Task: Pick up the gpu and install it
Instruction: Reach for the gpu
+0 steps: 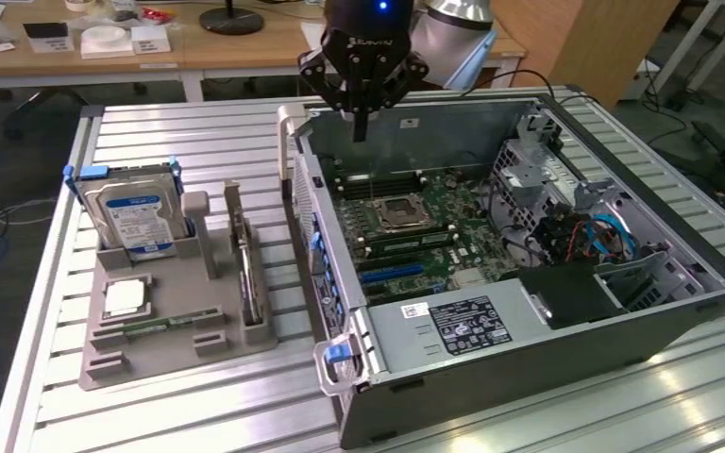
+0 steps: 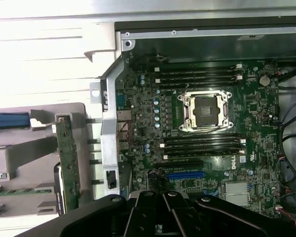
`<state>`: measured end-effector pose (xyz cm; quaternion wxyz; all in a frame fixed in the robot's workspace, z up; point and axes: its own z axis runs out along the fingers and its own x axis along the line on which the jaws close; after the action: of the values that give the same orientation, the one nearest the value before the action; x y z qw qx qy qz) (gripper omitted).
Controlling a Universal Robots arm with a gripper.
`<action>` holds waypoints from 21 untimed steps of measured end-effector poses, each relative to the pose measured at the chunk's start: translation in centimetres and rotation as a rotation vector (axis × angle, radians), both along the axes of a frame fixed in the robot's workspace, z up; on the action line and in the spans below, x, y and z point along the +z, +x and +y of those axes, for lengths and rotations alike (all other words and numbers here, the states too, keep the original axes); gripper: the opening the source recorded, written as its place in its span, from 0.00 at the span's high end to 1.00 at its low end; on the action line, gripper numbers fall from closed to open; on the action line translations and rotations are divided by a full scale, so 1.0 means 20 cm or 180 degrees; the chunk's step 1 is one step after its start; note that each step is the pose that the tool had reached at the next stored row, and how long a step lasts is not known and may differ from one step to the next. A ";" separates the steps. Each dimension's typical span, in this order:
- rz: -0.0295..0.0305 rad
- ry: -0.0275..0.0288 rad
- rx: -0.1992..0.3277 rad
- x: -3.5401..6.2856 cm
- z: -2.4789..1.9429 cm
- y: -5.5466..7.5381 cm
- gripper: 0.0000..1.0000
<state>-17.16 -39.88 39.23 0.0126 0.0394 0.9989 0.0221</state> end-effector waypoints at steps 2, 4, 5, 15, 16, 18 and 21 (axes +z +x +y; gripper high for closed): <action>0.0000 0.0000 0.0000 0.000 0.000 -0.01 0.89; 0.0000 0.0000 0.0000 0.000 0.000 -0.03 0.89; 0.0000 0.0000 -0.0001 0.000 0.000 -0.03 0.89; 0.0000 0.0000 -0.0005 -0.002 0.000 -0.12 0.89; 0.0000 0.0000 -0.0006 -0.002 0.000 -0.13 0.89; 0.0000 0.0000 -0.0007 -0.003 0.000 -0.15 0.89; 0.0000 0.0000 -0.0008 -0.003 0.000 -0.17 0.89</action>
<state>-20.61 -39.89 39.16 0.0125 0.0406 0.9989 0.0221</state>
